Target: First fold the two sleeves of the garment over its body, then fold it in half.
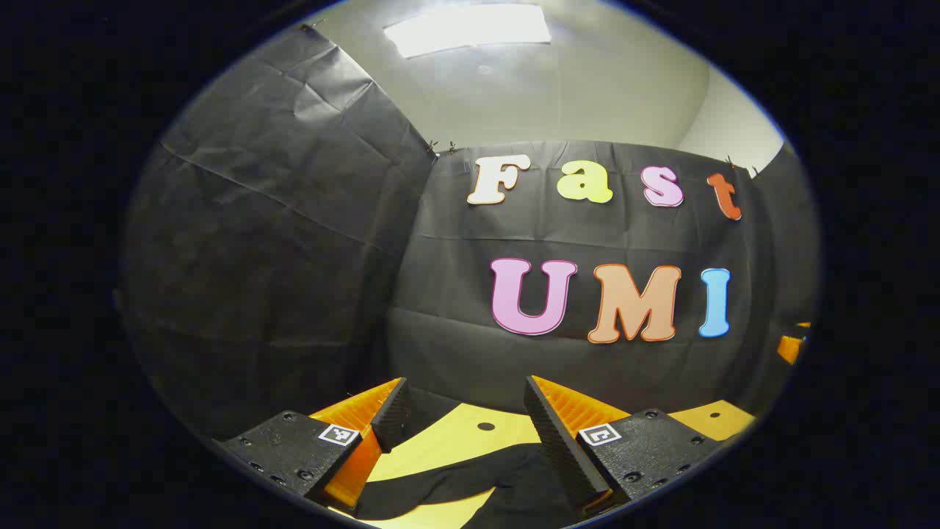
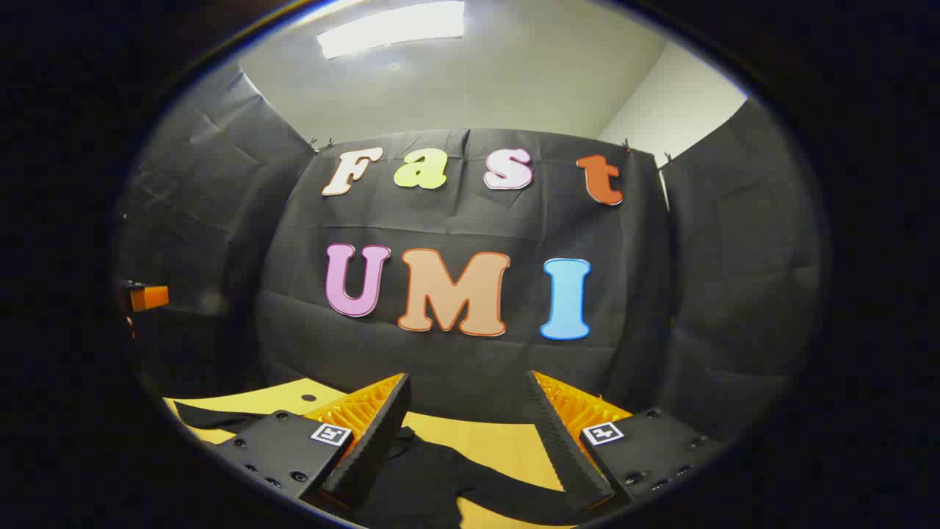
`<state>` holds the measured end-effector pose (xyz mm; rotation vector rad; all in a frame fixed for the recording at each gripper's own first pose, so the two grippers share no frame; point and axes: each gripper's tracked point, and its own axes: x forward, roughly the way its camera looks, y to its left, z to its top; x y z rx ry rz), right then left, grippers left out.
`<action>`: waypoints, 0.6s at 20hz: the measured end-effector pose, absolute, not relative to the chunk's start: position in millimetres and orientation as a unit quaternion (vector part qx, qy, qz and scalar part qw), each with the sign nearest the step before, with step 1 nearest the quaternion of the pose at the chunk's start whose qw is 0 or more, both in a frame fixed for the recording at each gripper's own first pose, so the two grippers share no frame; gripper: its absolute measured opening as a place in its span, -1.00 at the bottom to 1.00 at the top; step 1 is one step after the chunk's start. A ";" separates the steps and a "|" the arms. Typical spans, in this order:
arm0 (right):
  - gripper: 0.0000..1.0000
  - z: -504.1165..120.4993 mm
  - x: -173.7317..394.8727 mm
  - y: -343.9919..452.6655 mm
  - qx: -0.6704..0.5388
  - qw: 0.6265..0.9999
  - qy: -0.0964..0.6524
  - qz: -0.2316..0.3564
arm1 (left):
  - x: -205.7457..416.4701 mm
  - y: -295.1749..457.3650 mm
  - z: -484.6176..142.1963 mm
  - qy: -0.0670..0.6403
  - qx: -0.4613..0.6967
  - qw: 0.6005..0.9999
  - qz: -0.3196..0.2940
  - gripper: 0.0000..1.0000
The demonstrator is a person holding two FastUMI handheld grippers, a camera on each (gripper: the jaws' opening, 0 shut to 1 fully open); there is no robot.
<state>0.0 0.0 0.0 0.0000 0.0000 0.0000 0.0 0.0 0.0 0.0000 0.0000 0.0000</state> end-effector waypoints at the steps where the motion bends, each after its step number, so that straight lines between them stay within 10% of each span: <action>1: 1.00 1.9 7.0 1.2 0.006 1.000 0.000 0.010 | -5.0 5.1 -3.3 0.007 0.003 1.000 0.012 0.83; 12: 0.96 -57.1 57.1 -4.4 0.018 0.994 0.074 0.081 | -41.3 4.5 -33.5 0.071 0.032 0.993 0.083 0.83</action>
